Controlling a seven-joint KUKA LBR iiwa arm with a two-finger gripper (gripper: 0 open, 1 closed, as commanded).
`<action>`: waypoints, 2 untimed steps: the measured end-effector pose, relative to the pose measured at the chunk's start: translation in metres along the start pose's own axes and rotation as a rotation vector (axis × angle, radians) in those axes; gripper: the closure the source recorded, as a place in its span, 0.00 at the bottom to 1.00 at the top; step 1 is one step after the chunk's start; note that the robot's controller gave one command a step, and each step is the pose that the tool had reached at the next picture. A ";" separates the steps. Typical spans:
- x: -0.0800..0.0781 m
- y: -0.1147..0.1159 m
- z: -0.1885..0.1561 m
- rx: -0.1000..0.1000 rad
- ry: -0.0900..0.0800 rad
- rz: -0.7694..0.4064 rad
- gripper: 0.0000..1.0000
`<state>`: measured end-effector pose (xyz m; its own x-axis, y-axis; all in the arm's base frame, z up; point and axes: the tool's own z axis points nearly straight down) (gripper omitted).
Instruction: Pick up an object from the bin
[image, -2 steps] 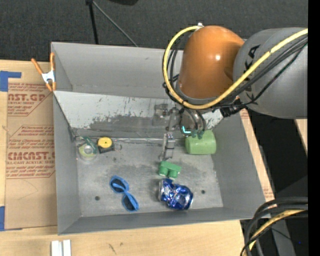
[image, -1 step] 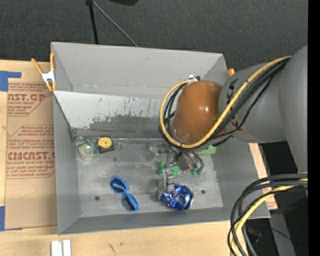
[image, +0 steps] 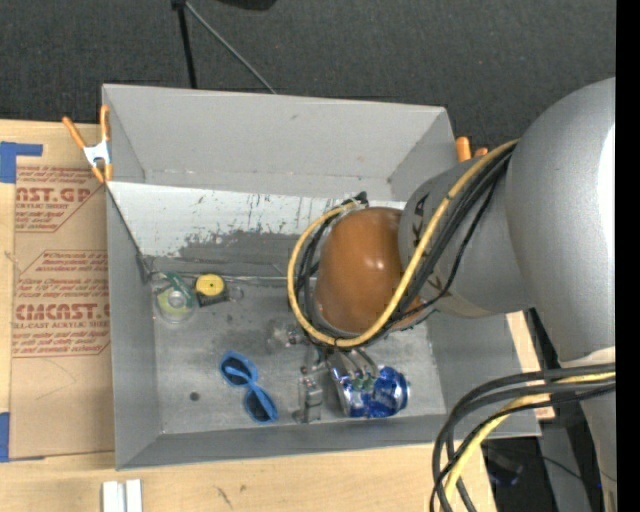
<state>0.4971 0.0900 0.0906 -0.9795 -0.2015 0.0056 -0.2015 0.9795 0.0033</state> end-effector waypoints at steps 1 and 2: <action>-0.012 0.036 0.021 0.002 -0.005 0.161 0.00; 0.000 0.042 0.006 0.003 -0.005 0.112 0.00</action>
Offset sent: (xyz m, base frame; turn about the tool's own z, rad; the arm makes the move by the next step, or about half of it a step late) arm 0.0050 0.0365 -0.0206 0.1628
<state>0.4891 0.1311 0.0850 -0.9959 -0.0908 0.0005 -0.0908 0.9959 -0.0002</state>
